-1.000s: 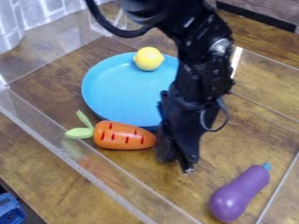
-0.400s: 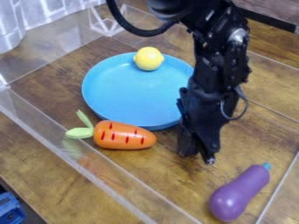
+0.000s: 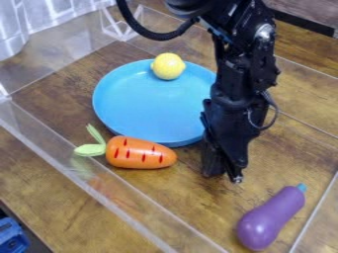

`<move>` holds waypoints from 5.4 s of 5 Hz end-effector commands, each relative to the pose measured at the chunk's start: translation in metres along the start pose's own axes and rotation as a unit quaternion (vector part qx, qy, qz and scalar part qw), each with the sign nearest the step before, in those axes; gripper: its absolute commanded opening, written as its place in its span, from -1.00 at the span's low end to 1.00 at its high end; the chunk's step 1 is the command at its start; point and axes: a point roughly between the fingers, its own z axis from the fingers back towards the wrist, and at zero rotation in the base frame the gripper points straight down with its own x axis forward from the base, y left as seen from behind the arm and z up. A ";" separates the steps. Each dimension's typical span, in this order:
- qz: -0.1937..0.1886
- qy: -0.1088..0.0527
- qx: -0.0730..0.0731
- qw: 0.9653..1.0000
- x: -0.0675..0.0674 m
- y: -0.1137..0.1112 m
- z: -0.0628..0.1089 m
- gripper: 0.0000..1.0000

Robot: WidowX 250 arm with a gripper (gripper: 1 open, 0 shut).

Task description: Remove the carrot from the blue tray and put it on the table

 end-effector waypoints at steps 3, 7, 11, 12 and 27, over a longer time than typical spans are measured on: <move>-0.027 -0.078 -0.009 0.997 0.013 0.012 0.029 -1.00; 0.035 -0.114 -0.029 0.993 0.039 -0.008 0.016 -1.00; 0.078 -0.112 -0.049 0.989 0.038 -0.026 0.015 -1.00; 0.082 -0.111 -0.052 0.989 0.040 -0.027 0.015 1.00; 0.178 -0.114 -0.075 0.975 0.027 -0.036 0.017 -1.00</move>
